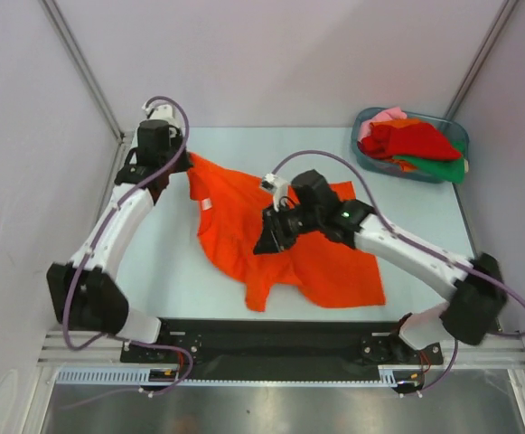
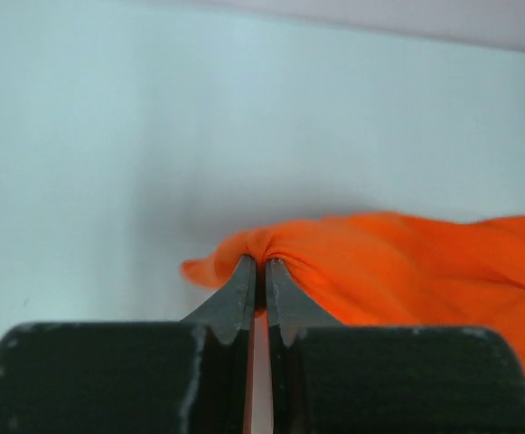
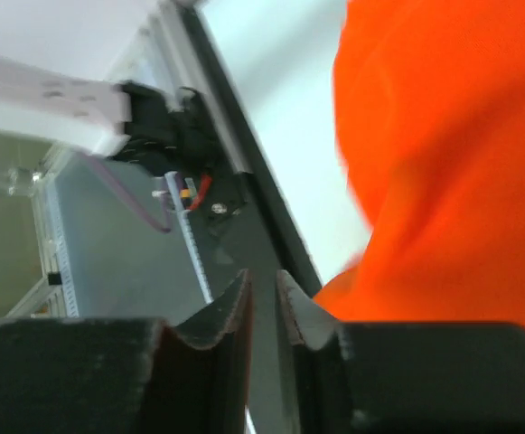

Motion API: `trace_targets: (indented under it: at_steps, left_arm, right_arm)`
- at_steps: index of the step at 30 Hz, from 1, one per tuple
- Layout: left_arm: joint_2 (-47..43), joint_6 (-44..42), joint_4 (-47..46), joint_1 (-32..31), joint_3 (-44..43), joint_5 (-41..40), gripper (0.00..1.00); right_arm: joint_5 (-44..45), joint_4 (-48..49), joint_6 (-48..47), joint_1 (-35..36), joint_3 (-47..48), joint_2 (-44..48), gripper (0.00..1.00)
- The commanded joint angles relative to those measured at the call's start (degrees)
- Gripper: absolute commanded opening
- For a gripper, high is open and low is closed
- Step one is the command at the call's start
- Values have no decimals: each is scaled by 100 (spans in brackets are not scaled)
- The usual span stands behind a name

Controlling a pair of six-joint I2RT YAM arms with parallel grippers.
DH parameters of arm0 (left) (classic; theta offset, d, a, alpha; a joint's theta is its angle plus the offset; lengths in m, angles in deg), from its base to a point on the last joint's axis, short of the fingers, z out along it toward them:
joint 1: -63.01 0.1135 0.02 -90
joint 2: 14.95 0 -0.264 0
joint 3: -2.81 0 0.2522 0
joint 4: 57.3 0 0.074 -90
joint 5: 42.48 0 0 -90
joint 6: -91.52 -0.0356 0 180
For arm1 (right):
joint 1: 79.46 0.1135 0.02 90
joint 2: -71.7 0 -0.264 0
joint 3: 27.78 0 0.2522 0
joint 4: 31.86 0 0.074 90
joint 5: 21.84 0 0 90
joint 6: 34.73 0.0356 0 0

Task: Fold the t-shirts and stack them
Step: Flatten the tshirt out

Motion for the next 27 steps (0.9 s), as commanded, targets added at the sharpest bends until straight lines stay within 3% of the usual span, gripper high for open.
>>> trace_targets:
  at_steps: [1, 2, 4, 5, 6, 7, 9, 13, 15, 19, 20, 23, 27]
  left_arm:
    - [775, 511, 524, 882, -159, -974, 7]
    - [1029, 546, 1004, 979, -586, -931, 11]
    - [1392, 634, 1595, 1007, -993, -974, 31]
    - [1305, 608, 1659, 955, -899, -878, 41]
    - [1165, 625, 1607, 806, -733, -869, 67]
    - [720, 704, 1546, 770, -505, -860, 74]
    - [226, 888, 1291, 699, 347, -676, 98]
    - [-830, 1152, 965, 629, 1692, -158, 99]
    - [-1374, 1502, 834, 585, 2551, 761, 97]
    - [-1981, 2484, 729, 400, 3441, 713, 94]
    - [-2166, 2732, 667, 383, 4000, 644, 88]
    - [-2957, 3688, 308, 348, 5152, 529, 82]
    - [-3196, 4237, 77, 242, 5684, 372, 77]
  right_arm:
    - [421, 1060, 432, -414, 343, -1273, 28]
    - [703, 780, 197, -537, 859, -1603, 29]
    - [1187, 123, -15, -792, 1275, -2271, 38]
    - [1355, -99, -242, -819, 1416, -2335, 40]
    - [1496, -232, -340, -837, 1365, -2310, 43]
    - [1732, -303, -385, -846, 1234, -2214, 45]
    - [1770, -121, -237, -1055, 500, -1731, 49]
    - [1768, 188, -17, -1338, -871, -922, 51]
    - [2084, 337, 97, -1461, -1592, -598, 53]
    - [3023, 338, 526, -1531, -2219, -52, 56]
    - [3201, 355, 677, -1601, -2578, 106, 58]
    - [3325, 487, 1264, -1812, -3142, 564, 66]
    - [3404, 250, 1678, -2014, -3485, 784, 68]
